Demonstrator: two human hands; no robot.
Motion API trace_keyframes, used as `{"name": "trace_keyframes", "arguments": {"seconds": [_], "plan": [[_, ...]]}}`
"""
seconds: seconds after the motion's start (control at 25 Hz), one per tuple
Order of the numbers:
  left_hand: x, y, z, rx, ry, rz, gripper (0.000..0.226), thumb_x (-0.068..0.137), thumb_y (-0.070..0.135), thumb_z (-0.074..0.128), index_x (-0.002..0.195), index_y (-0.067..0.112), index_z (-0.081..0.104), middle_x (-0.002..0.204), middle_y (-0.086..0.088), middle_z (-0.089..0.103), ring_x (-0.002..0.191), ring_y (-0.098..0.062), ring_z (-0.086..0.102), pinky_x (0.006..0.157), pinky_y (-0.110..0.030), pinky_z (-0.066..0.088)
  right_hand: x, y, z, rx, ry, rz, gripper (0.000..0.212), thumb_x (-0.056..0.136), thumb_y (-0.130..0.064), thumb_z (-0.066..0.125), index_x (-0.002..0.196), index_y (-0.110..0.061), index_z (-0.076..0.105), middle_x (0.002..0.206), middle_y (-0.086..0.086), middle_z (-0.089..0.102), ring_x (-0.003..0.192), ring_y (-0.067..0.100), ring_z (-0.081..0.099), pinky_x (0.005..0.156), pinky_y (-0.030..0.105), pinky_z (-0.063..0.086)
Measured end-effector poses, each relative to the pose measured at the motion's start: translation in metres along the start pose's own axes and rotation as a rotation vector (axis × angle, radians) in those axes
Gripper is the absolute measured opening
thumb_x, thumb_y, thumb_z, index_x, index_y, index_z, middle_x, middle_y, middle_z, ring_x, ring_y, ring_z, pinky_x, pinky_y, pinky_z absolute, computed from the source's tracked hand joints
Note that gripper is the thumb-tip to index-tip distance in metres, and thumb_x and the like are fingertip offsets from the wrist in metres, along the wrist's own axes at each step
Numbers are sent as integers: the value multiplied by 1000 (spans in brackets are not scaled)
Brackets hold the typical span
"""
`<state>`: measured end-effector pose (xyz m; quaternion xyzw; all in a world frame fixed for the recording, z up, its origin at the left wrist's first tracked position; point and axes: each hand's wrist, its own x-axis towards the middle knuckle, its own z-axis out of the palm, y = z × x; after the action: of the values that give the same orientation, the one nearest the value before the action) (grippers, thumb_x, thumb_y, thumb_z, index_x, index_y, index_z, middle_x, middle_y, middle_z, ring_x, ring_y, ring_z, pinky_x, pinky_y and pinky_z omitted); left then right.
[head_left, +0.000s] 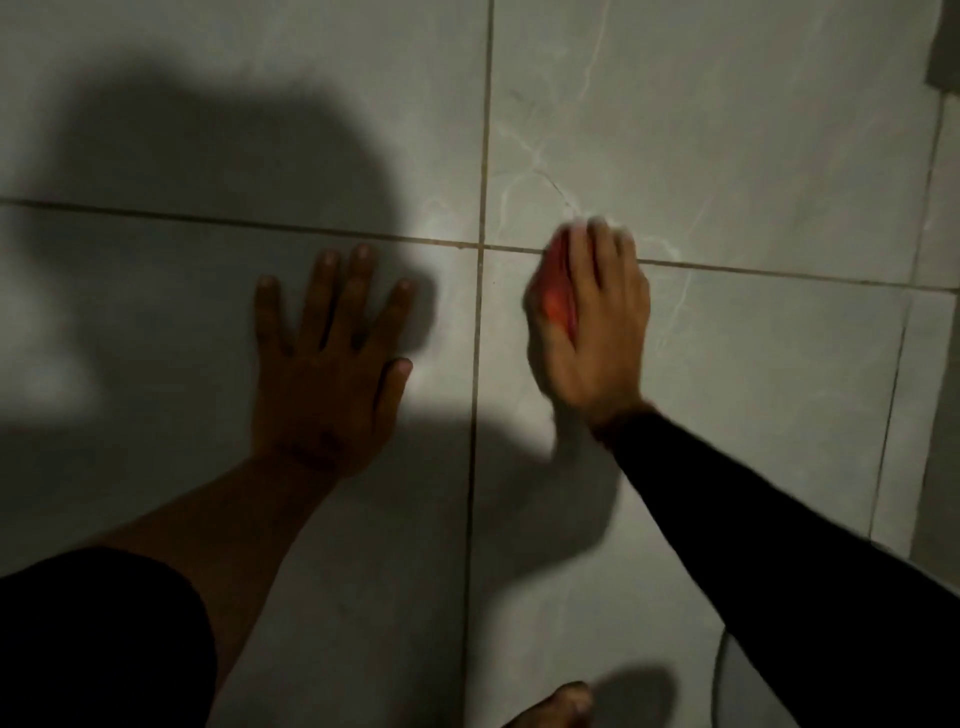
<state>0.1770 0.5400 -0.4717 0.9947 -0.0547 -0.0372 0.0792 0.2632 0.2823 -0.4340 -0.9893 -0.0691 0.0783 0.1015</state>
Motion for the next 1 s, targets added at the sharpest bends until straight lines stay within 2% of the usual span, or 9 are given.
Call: {"name": "trace_keyframes", "arguments": {"seconds": [0.12, 0.24, 0.32, 0.4, 0.56, 0.68, 0.76, 0.84, 1.0], "plan": [[0, 1, 2, -21, 15, -3, 74, 103, 49, 36, 173, 30, 18, 182, -13, 10, 168, -39, 11, 128, -72, -1, 40, -52, 21, -6, 86, -110, 86, 92, -50, 55, 167, -16, 31, 177, 16, 29, 165, 41, 19, 132, 59, 22], [1, 1, 4, -31, 20, -2, 73, 104, 48, 34, 172, 29, 19, 182, -14, 11, 168, -40, 12, 127, -73, -1, -101, -76, 51, -24, -95, -272, 79, 102, -55, 48, 170, -21, 25, 180, 8, 20, 169, 35, 4, 134, 59, 13], [0, 0, 5, -22, 9, -3, 74, 103, 47, 34, 173, 29, 18, 182, -13, 8, 168, -40, 10, 127, -73, -1, -210, -54, 46, -23, -238, -242, 79, 105, -60, 44, 171, -26, 19, 183, 3, 9, 169, 37, 7, 128, 67, 27], [-2, -1, 4, -22, 5, -8, 74, 103, 48, 33, 173, 28, 18, 183, -13, 7, 168, -40, 9, 127, -74, 0, -258, -8, 33, -35, -263, -89, 75, 107, -55, 44, 171, -26, 18, 183, 4, 2, 165, 42, 19, 119, 70, 40], [-1, 2, 2, -38, 12, -10, 73, 104, 48, 32, 173, 27, 20, 182, -14, 8, 167, -42, 11, 128, -72, -3, -147, 79, -5, 3, -126, 300, 86, 97, -53, 39, 167, -4, 27, 178, 22, 17, 164, 47, 20, 128, 67, 27], [-1, 0, 2, -48, 8, -2, 73, 104, 48, 32, 173, 27, 21, 182, -14, 8, 167, -42, 10, 127, -73, -3, -3, 88, -28, 22, 116, 427, 90, 90, -49, 45, 167, -6, 29, 175, 22, 28, 164, 44, 23, 132, 57, 23], [-1, -1, 4, -48, 8, -8, 73, 104, 49, 32, 172, 28, 20, 182, -14, 8, 167, -42, 11, 126, -74, -1, 58, 56, -25, 0, 141, 340, 89, 90, -48, 51, 168, -12, 28, 176, 18, 28, 165, 42, 21, 131, 54, 24], [-1, -1, 5, -37, 7, -14, 73, 103, 49, 33, 172, 28, 20, 182, -14, 10, 167, -42, 12, 125, -75, 1, 71, 8, -10, -12, 122, 138, 86, 92, -47, 55, 168, -14, 32, 176, 16, 30, 164, 42, 22, 131, 54, 24], [0, -2, 4, -45, -15, -22, 71, 105, 48, 31, 172, 28, 21, 182, -14, 10, 167, -42, 11, 125, -75, 1, -62, -61, 31, 11, -57, -275, 86, 92, -54, 61, 166, -21, 34, 175, 14, 32, 165, 40, 21, 133, 57, 18]]}}
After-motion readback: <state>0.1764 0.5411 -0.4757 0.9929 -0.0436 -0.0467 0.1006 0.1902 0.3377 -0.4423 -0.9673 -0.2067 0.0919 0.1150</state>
